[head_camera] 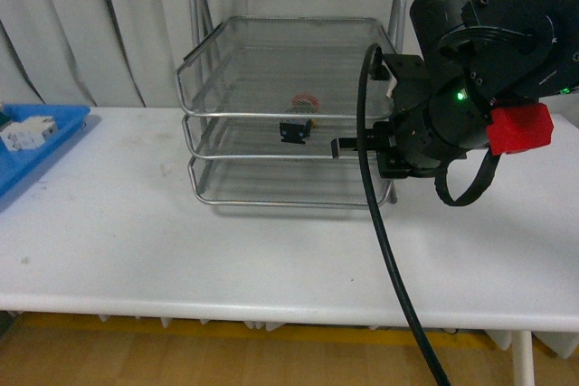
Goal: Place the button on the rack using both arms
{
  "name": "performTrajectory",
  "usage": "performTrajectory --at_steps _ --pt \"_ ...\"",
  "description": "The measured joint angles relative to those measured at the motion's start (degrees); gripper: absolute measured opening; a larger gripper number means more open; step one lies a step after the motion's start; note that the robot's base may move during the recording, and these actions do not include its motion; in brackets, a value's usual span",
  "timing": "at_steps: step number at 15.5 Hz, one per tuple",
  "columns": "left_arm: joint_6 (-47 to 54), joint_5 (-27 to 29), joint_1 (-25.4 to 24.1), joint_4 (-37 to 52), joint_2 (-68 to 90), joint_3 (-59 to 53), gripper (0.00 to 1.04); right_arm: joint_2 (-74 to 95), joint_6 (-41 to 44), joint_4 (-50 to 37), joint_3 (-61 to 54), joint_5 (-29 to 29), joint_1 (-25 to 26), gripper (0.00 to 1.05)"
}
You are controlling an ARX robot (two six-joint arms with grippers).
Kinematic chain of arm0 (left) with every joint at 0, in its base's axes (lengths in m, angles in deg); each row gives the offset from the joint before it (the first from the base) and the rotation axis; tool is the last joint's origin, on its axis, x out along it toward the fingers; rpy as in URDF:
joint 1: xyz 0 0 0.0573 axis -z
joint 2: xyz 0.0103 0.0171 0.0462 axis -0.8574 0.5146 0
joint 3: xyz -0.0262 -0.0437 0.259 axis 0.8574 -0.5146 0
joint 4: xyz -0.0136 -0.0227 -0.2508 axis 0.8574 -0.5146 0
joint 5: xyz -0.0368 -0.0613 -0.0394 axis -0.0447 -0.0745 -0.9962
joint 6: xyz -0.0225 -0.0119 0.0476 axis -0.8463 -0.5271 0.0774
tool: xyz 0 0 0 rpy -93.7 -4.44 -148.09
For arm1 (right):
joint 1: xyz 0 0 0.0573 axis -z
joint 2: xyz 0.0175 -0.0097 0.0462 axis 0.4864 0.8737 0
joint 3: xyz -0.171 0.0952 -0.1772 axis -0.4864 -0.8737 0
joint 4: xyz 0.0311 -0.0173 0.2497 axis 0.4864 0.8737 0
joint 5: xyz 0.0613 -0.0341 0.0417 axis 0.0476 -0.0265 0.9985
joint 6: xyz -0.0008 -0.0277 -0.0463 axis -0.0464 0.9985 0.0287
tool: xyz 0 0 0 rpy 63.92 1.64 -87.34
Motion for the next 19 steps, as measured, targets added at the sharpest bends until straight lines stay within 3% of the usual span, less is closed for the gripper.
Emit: performTrajectory --at_steps 8,11,12,13,15,17,19 --pt "-0.02 0.0 0.0 0.0 0.0 0.0 0.98 -19.1 -5.79 -10.36 -21.49 9.4 0.79 0.02" --pt "0.0 0.0 0.0 -0.02 0.0 0.0 0.98 -36.52 -11.72 -16.65 -34.16 16.2 7.13 0.02" --pt "0.0 0.0 0.0 -0.02 0.0 0.0 0.98 -43.67 -9.81 -29.83 -41.09 8.81 8.41 0.02" --pt "0.0 0.0 0.0 0.0 0.0 0.0 0.98 -53.42 -2.49 -40.04 -50.4 -1.05 10.91 0.02" --pt "0.0 0.07 0.0 -0.02 0.0 0.0 0.98 -67.84 3.91 -35.89 -60.65 -1.55 17.59 0.02" --pt "0.0 -0.15 0.0 0.0 0.0 0.0 0.98 -81.18 6.25 -29.09 -68.22 -1.16 17.75 0.02" --pt "0.0 0.11 0.0 -0.02 0.0 0.0 0.98 -92.78 7.08 -27.69 -73.85 -0.9 17.57 0.02"
